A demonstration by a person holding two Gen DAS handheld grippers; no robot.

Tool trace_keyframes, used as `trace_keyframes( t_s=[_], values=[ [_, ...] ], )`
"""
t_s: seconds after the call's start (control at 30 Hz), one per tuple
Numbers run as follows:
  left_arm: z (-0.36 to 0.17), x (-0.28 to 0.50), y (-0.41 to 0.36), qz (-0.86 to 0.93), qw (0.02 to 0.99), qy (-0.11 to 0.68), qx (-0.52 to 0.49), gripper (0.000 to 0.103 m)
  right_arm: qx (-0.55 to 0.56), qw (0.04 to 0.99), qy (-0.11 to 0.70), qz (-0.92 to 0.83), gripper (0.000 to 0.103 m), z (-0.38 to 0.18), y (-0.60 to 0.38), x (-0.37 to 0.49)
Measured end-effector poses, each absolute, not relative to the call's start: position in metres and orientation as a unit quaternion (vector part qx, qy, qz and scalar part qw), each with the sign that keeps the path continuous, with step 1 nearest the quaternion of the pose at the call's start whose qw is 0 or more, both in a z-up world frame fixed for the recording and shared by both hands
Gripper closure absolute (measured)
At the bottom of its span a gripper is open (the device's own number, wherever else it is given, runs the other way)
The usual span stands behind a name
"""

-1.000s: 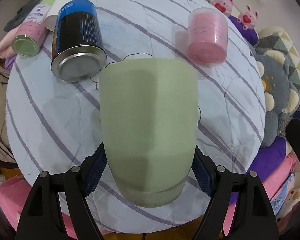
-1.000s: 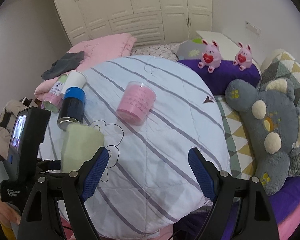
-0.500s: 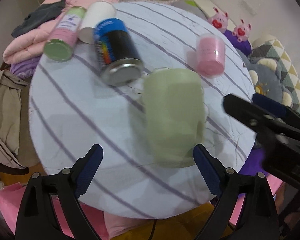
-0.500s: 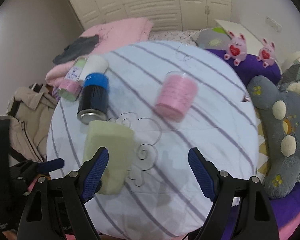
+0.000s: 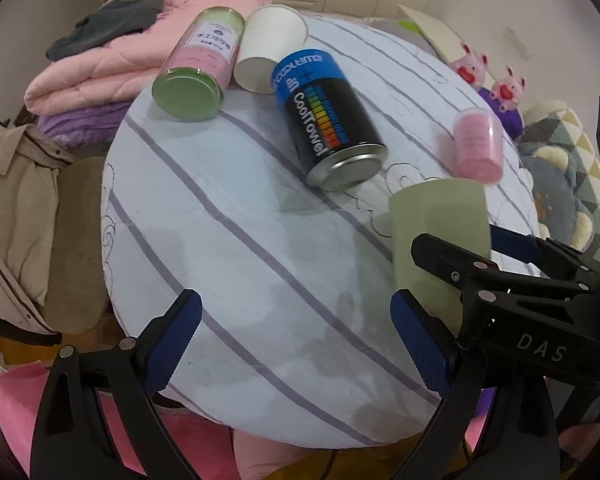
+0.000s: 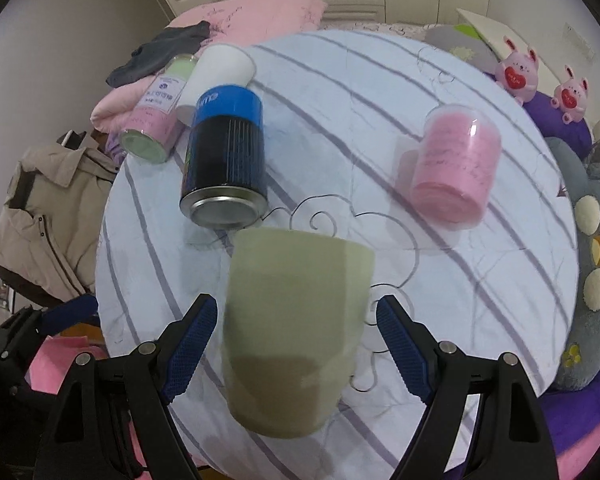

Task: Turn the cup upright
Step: 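Pass the green cup from the left tool into the right tool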

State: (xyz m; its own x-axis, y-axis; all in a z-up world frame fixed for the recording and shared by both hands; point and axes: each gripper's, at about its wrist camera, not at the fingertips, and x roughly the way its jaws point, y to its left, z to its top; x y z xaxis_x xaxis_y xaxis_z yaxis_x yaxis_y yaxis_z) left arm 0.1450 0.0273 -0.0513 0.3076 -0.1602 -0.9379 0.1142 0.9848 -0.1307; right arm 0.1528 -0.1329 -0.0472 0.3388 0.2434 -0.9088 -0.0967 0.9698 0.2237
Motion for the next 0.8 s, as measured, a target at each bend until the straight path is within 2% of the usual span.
trace_keyframes(
  t_s=[0.47, 0.8],
  values=[
    [-0.072, 0.158, 0.035, -0.064, 0.802, 0.594, 0.007, 0.006, 0.079, 0.788, 0.604, 0.090, 0.020, -0.077, -0.126, 0.166],
    [-0.074, 0.162, 0.037, -0.060, 0.802, 0.595, 0.003, 0.006, 0.074, 0.802, 0.581, 0.116, 0.022, -0.065, -0.129, 0.164]
  ],
)
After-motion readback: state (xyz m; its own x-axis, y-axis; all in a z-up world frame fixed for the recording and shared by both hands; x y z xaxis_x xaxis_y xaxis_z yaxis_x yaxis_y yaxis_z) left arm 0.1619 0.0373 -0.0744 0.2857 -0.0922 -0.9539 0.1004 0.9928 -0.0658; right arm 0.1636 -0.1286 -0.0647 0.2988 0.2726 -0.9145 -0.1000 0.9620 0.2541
